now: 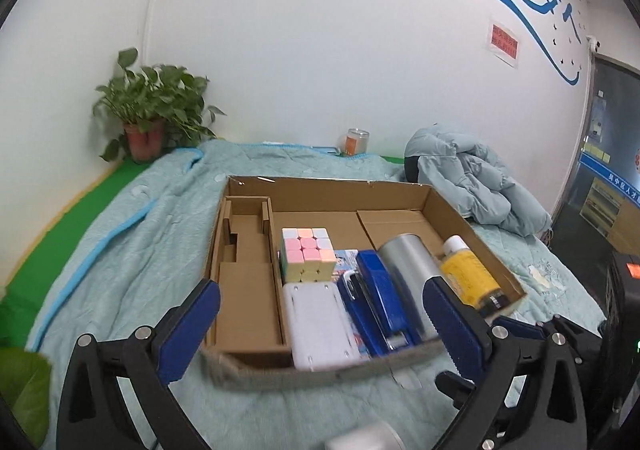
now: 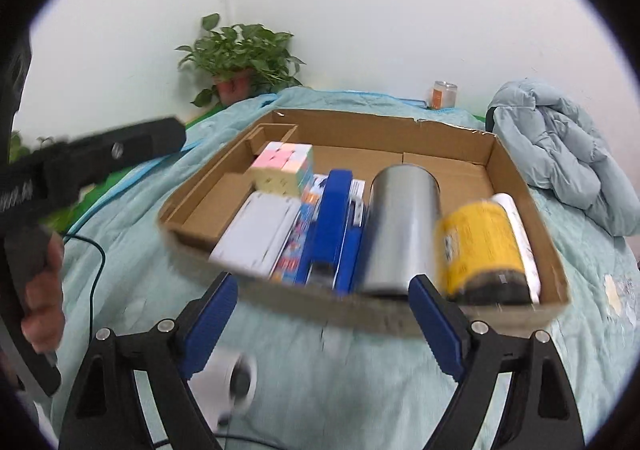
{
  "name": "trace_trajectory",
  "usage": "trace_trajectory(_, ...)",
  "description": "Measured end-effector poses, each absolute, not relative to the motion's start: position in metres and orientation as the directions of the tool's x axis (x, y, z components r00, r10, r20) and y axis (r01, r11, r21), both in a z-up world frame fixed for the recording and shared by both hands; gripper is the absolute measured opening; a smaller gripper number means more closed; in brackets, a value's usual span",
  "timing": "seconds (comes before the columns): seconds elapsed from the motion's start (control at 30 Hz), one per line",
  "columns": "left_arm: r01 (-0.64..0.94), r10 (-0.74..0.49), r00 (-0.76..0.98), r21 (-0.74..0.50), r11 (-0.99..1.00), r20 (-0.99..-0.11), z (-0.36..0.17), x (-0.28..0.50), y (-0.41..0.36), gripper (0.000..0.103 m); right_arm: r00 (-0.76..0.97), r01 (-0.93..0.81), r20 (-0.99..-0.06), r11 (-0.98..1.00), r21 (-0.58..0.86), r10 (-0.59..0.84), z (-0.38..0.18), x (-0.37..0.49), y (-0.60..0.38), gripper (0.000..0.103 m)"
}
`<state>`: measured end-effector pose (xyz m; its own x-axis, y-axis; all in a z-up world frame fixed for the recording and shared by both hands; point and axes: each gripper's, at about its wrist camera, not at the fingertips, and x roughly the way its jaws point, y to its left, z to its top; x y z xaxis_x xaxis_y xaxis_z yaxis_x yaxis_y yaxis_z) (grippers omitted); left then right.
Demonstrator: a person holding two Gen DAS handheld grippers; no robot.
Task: Organize rigid objects
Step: 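Lower the cube beside the white case and open the left gripper, then move both grippers to the white hair dryer and grasp its handle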
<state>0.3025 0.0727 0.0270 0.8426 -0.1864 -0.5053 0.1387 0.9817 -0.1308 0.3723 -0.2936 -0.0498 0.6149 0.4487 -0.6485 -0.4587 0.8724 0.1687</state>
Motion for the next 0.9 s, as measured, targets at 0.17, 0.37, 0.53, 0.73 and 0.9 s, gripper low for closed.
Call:
trace_trajectory(0.17, 0.093, -0.132, 0.843, -0.100, 0.991, -0.521, 0.058, 0.250, 0.075, 0.102, 0.585, -0.491, -0.620, 0.837, 0.243, 0.523, -0.042, 0.334, -0.313, 0.088)
trace_trajectory(0.37, 0.108, -0.213, 0.703, -0.195, 0.975, -0.678, 0.021, 0.218, 0.085, 0.102, 0.451, -0.577, -0.618, 0.738, 0.349, 0.644, -0.064, 0.286, -0.313, 0.088)
trace_trajectory(0.53, 0.089, -0.393, 0.516, -0.408, 0.909, -0.761, -0.061, 0.212, 0.086, 0.097, 0.324, -0.566, -0.682, 0.712, 0.416, 0.656, -0.112, 0.272, -0.292, 0.088)
trace_trajectory(0.73, 0.117, -0.547, 0.357, -0.545, 0.830, -0.757, -0.114, 0.204, 0.056, 0.074, 0.301, -0.548, -0.709, 0.724, 0.418, 0.637, -0.133, 0.268, -0.271, 0.074)
trace_trajectory(0.9, 0.140, -0.559, 0.338, -0.547, 0.826, -0.758, -0.126, 0.201, 0.046, 0.058, 0.312, -0.553, -0.730, 0.741, 0.381, 0.608, -0.141, 0.263, -0.260, 0.037)
